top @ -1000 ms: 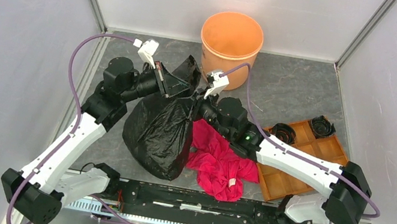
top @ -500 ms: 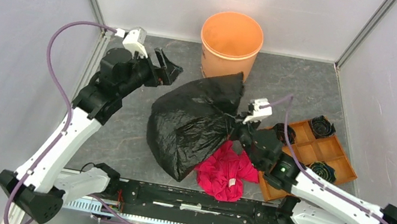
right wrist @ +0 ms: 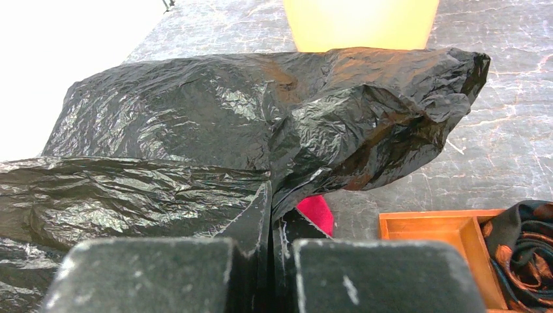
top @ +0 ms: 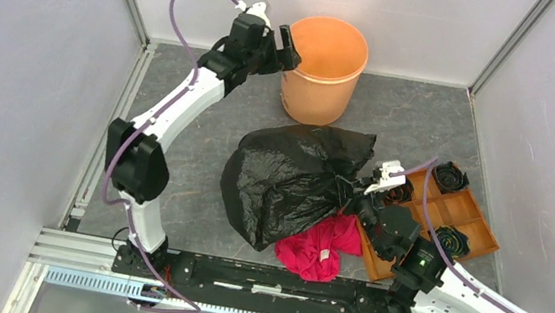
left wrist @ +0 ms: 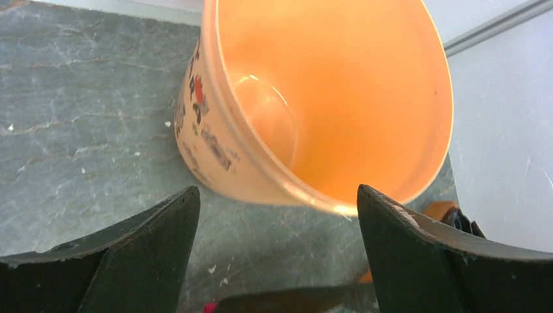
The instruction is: Put the trash bags into the trash bin
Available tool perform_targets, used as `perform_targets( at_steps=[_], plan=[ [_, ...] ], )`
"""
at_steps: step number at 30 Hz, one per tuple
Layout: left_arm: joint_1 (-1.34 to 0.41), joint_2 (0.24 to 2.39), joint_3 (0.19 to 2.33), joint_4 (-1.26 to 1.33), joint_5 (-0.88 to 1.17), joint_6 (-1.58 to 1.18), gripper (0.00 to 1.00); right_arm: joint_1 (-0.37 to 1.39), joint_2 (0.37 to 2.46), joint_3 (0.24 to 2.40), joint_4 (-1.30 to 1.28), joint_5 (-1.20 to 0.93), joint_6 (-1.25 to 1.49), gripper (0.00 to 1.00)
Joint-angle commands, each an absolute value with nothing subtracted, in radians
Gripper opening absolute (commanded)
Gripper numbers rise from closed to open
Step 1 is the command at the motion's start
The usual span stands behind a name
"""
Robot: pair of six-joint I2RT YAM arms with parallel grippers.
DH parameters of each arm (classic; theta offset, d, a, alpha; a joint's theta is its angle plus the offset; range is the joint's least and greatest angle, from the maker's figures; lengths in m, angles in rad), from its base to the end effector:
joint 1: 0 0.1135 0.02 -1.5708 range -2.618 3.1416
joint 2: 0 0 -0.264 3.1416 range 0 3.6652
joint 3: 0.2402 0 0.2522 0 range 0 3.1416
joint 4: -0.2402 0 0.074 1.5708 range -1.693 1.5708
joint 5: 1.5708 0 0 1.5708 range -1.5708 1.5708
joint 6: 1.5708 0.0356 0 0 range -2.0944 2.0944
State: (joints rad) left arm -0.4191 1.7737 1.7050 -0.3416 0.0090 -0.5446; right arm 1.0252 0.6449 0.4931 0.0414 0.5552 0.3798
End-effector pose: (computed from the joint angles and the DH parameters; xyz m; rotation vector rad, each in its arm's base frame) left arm 0.3855 -0.1721 0.3714 -0.1217 2.0331 -0.6269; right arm 0.1011 0.1303 0.2830 -0.1238 1.6948 0.5944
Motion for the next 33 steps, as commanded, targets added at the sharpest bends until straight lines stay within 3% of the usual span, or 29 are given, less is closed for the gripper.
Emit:
perform_targets(
  at_steps=[1, 3, 6, 21, 33],
  plan=[
    [-0.431, 1.863, 1.857, -0.333, -0.038, -0.582, 0.95, 1.025, 0.604, 0.498, 0.012, 0.578, 0.353, 0.0],
    [-0.431, 1.895, 1.872, -0.327, -0.049, -0.595, 0.93, 1.025, 0.588, 0.505, 0.003, 0.581, 0.346, 0.0],
    [-0.433, 1.921, 1.872, -0.307, -0.031, -0.61, 0.82, 1.024, 0.556, 0.518, -0.045, 0.592, 0.338, 0.0],
    [-0.427, 1.99, 1.918, -0.322, -0.03, -0.61, 0.49, 1.024, 0.486, 0.531, -0.101, 0.595, 0.356, 0.0],
    [-0.344, 1.873, 1.837, -0.412, 0.017, -0.646, 0.18, 1.025, 0.478, 0.577, -0.105, 0.65, 0.298, 0.0]
  ],
)
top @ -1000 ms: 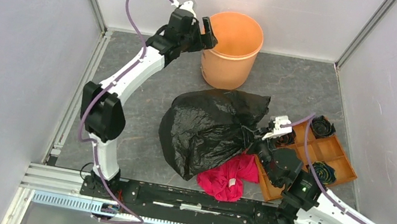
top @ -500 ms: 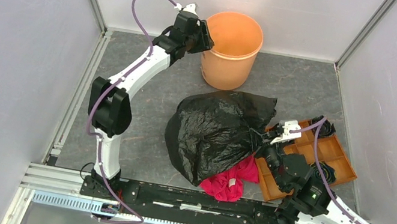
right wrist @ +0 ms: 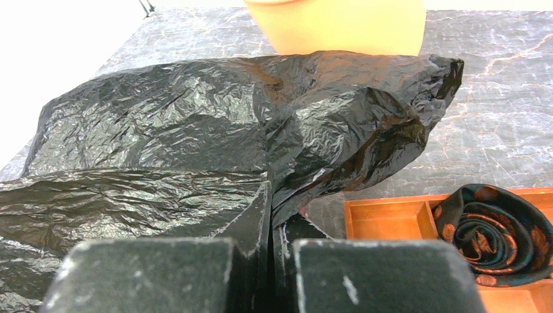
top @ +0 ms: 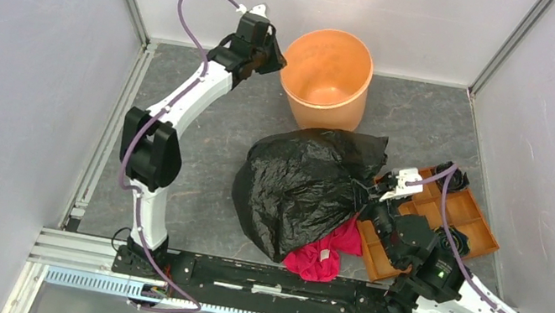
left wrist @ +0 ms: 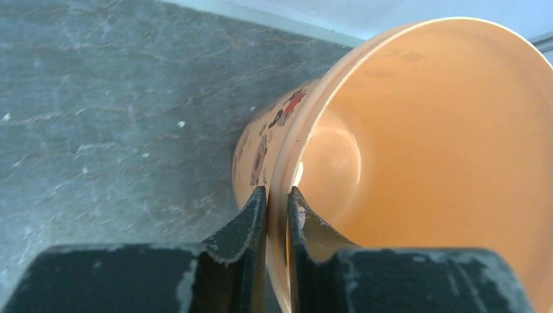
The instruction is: Put the trash bags into the trash bin
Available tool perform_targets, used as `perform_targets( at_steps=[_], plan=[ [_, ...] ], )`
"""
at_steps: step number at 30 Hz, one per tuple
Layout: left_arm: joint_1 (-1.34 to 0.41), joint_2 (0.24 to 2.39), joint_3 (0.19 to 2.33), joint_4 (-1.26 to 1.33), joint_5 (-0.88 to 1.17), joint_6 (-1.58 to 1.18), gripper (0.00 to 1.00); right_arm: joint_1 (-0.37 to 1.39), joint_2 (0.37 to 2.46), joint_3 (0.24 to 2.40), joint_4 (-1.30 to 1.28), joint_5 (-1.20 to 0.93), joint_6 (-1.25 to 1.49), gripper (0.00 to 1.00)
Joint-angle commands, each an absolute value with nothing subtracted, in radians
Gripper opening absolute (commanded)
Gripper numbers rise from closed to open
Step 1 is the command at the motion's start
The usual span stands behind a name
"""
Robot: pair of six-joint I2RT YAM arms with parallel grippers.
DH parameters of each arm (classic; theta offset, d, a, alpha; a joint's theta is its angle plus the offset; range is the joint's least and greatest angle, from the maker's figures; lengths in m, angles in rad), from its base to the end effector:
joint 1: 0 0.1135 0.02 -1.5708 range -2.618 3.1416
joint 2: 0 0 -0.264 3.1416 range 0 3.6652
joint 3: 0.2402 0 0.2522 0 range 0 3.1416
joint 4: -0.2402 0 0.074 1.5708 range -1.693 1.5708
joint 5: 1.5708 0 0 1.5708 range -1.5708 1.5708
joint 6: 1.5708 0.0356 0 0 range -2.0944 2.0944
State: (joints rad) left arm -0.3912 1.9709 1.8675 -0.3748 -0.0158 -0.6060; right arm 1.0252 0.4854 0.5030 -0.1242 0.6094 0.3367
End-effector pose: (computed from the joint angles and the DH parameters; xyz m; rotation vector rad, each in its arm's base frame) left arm 0.4347 -0.1787 0.3406 -0.2355 2.0904 -0.5971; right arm 0.0864 0.1031 0.2900 -0.1158 1.6805 0.5210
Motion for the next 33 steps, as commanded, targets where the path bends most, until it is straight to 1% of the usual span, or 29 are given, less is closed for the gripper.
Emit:
perform_targets(
  at_steps=[1, 3, 7, 12, 17, 21, 24, 29, 33],
  plan=[
    [-0.333, 1.85, 1.814, -0.416, 0.021, -0.646, 0.17, 1.023, 0.48, 0.593, -0.109, 0.655, 0.286, 0.01],
    [-0.309, 1.799, 1.749, -0.423, 0.032, -0.642, 0.15, 1.024, 0.488, 0.624, -0.113, 0.664, 0.262, 0.01],
    [-0.275, 1.687, 1.653, -0.469, 0.025, -0.586, 0.14, 1.023, 0.511, 0.692, -0.11, 0.67, 0.204, 0.01],
    [-0.273, 1.5, 1.499, -0.536, -0.071, -0.471, 0.13, 1.025, 0.565, 0.801, -0.099, 0.67, 0.079, 0.01],
    [-0.273, 1.272, 1.332, -0.577, -0.127, -0.423, 0.14, 1.024, 0.634, 0.949, -0.126, 0.695, -0.093, 0.01],
    [-0.273, 1.157, 1.258, -0.622, -0.163, -0.389, 0.14, 1.024, 0.681, 1.056, -0.123, 0.655, -0.183, 0.01],
    [-0.273, 1.106, 1.208, -0.638, -0.169, -0.378, 0.14, 1.025, 0.739, 1.166, -0.121, 0.577, -0.219, 0.01],
    [-0.273, 1.023, 1.163, -0.668, -0.294, -0.386, 0.12, 1.024, 0.89, 1.371, -0.148, 0.334, -0.239, 0.01],
    [-0.273, 0.954, 1.138, -0.688, -0.363, -0.423, 0.14, 1.024, 0.987, 1.455, -0.139, 0.175, -0.212, 0.01]
  ],
)
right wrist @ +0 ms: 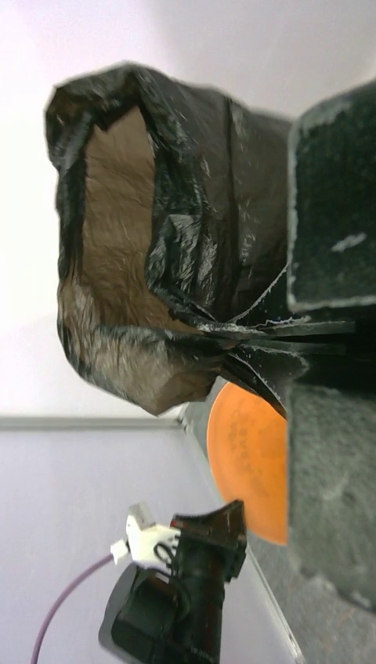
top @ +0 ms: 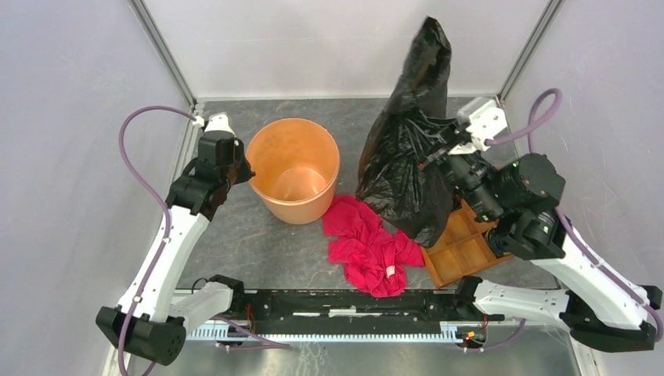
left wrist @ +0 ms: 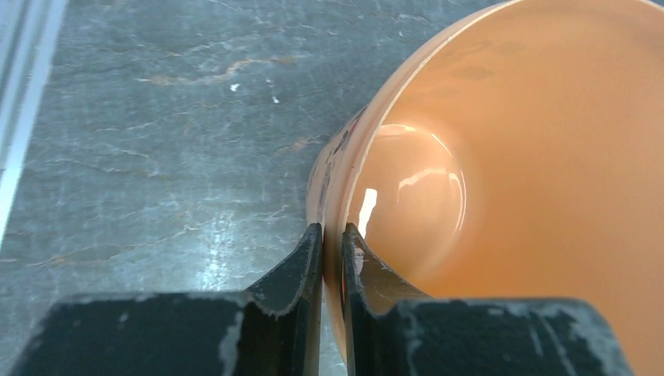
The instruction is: Put the trash bags into the trash bin
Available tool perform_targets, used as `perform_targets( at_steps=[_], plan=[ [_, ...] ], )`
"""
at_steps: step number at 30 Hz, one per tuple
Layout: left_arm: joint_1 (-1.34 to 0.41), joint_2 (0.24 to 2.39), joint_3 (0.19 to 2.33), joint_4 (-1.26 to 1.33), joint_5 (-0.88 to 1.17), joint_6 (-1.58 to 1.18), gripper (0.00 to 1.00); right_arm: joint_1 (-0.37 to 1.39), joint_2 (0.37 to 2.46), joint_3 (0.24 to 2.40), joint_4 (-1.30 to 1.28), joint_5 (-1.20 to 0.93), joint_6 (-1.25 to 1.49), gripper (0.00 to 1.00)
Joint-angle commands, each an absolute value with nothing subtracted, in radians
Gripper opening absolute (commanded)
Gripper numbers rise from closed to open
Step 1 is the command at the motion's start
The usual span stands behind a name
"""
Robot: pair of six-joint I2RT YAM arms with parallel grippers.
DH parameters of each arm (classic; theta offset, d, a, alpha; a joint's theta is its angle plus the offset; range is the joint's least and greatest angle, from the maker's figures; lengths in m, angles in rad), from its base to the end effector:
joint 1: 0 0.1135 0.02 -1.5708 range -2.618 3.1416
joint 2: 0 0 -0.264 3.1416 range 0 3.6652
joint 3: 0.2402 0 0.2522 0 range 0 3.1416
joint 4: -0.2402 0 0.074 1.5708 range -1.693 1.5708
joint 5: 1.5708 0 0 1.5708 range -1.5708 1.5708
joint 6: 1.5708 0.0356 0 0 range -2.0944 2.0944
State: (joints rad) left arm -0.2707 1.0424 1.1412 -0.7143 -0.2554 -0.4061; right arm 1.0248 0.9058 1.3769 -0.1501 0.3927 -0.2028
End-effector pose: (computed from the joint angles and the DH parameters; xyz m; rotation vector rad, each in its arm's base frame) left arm 0.2079 -0.0484 0.3627 -0.2894 2.1462 -0.1096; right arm 0.0893 0.1208 0.5196 -0.4355 1.2128 0.4615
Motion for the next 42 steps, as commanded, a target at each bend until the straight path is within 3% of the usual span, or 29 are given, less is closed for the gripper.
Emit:
perform_targets(
  at_steps=[1, 5, 13, 21, 24, 27, 32, 35, 42],
  plan=[
    [-0.273, 0.934, 1.128, -0.69, -0.379, -0.431, 0.14, 1.024, 1.009, 1.474, -0.133, 0.138, -0.203, 0.01],
    [-0.273, 0.86, 1.102, -0.706, -0.473, -0.429, 0.16, 1.024, 1.072, 1.534, -0.121, 0.045, -0.177, 0.01],
    [-0.273, 0.82, 1.004, -0.705, -0.358, -0.497, 0.2, 1.024, 1.161, 1.629, 0.028, -0.062, -0.138, 0.01],
    [-0.273, 0.808, 1.009, -0.693, -0.314, -0.492, 0.22, 1.024, 1.33, 1.793, 0.264, -0.27, 0.103, 0.01],
    [-0.273, 0.813, 1.032, -0.695, -0.304, -0.478, 0.3, 1.025, 1.326, 1.76, 0.345, -0.254, 0.135, 0.01],
    [-0.273, 0.813, 1.052, -0.701, -0.302, -0.463, 0.45, 1.024, 1.28, 1.634, 0.426, -0.189, 0.119, 0.01],
    [-0.273, 0.805, 1.083, -0.725, -0.328, -0.43, 0.65, 1.024, 1.248, 1.462, 0.41, 0.006, -0.061, 0.01],
    [-0.273, 0.788, 1.101, -0.745, -0.371, -0.413, 0.78, 1.024, 1.281, 1.457, 0.348, 0.18, -0.165, 0.01],
    [-0.273, 0.743, 1.173, -0.78, -0.505, -0.364, 0.96, 1.008, 1.36, 1.449, 0.328, 0.438, -0.315, 0.01]
  ],
)
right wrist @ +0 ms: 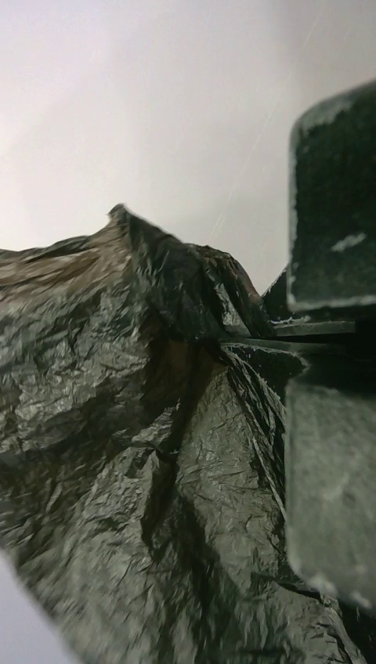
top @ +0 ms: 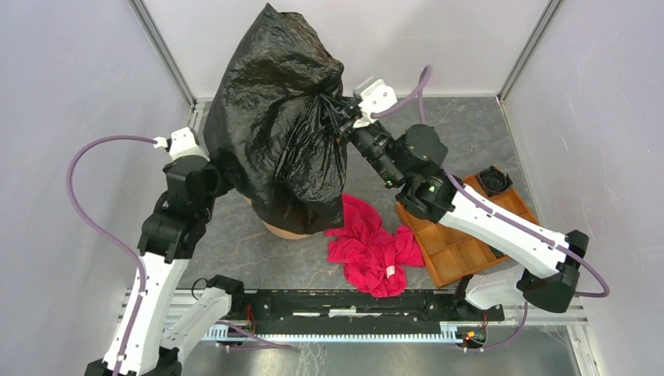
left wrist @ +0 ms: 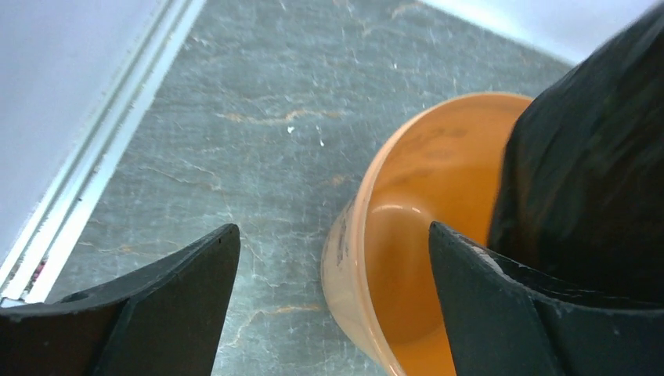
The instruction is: Put the trash bags into the trash bin
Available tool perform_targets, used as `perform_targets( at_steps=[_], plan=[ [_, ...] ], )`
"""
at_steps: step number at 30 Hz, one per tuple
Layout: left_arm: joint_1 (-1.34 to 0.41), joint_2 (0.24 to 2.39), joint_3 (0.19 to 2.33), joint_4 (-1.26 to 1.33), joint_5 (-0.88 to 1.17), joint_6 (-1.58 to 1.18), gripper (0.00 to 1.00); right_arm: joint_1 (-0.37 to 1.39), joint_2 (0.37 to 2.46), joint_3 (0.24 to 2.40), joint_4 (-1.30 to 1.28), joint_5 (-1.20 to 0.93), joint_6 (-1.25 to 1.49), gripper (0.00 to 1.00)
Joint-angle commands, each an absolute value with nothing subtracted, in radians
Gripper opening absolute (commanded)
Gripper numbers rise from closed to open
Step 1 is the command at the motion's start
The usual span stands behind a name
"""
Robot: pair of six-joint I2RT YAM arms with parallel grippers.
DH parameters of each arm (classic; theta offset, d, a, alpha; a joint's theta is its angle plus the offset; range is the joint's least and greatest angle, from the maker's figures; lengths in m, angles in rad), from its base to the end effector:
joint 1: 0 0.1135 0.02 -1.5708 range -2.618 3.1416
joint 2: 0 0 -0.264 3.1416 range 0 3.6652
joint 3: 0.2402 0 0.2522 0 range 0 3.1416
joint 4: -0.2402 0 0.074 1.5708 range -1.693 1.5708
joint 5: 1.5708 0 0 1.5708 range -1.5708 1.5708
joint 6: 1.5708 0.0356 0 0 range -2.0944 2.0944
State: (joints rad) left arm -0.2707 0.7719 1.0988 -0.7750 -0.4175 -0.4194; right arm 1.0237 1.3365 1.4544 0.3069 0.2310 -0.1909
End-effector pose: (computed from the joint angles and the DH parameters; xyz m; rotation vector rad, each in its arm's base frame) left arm 0.1383 -0.0234 0.3870 -0.4061 1.9359 -0.0262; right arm 0.1599 0.2468 0.5035 -0.4907 1.0716 0.6041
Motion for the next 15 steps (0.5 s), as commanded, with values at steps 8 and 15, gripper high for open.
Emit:
perform_targets(
  at_steps=[8, 15],
  plan=[
    [-0.273, 0.737, 1.271, -0.82, -0.434, -0.418, 0.97, 0.914, 1.467, 1.573, 0.37, 0.25, -0.204, 0.01],
    [-0.273, 0.673, 1.357, -0.606, -0.027, -0.48, 0.94, 0.914, 1.572, 1.735, 0.409, 0.113, -0.13, 0.01]
  ],
)
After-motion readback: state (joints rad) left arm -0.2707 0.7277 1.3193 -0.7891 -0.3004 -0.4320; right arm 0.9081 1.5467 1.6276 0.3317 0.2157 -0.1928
